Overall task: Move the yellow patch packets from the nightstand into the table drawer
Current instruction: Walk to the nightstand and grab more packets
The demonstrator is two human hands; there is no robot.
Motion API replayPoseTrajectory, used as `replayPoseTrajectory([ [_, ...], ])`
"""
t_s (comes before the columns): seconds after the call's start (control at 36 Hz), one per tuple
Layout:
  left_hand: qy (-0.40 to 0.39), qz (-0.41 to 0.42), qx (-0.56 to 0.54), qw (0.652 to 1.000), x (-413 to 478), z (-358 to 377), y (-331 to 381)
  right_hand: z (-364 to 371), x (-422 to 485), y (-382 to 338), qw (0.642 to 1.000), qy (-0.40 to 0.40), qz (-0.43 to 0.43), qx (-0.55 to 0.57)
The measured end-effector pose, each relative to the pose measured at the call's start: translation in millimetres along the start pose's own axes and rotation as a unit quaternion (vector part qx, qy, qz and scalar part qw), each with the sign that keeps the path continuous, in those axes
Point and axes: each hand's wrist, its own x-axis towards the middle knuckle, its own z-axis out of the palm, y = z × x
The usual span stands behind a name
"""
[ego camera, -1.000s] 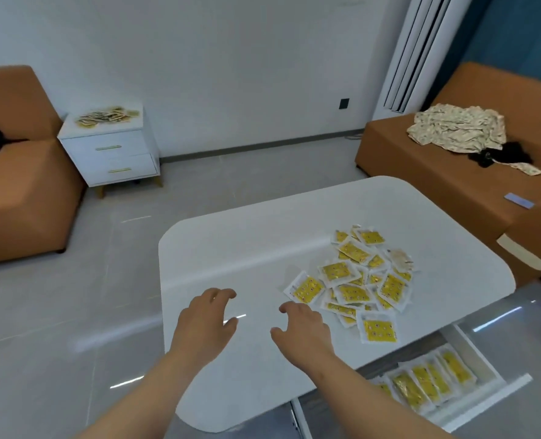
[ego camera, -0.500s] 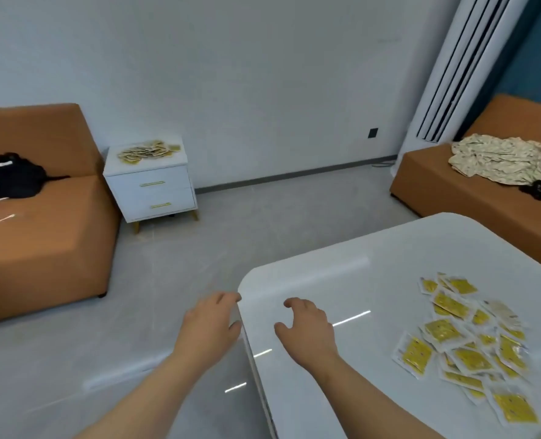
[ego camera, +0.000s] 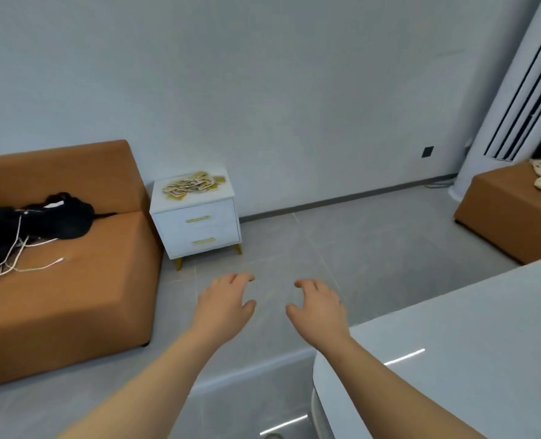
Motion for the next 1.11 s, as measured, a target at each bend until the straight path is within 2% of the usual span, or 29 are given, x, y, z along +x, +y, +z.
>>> replayPoseTrajectory([
  [0.33,-0.009,-0.037,-0.021,0.999,221,-38,-90,2,242,-80,0.999,-0.052,-0.003,-0.009],
  [0.5,-0.010,-0.063,-0.035,0.997,313,-51,-158,23,350,-126,0.996,-0.078,-0.017,-0.032],
  [0.83,-0.031,-0.058,-0.065,0.996,537,-99,-321,80,594,-257,0.996,-0.086,-0.012,-0.014],
  [1.11,-0.097,-0.077,-0.052,0.991,685,-109,-418,120,752,-309,0.990,-0.137,0.012,-0.010],
])
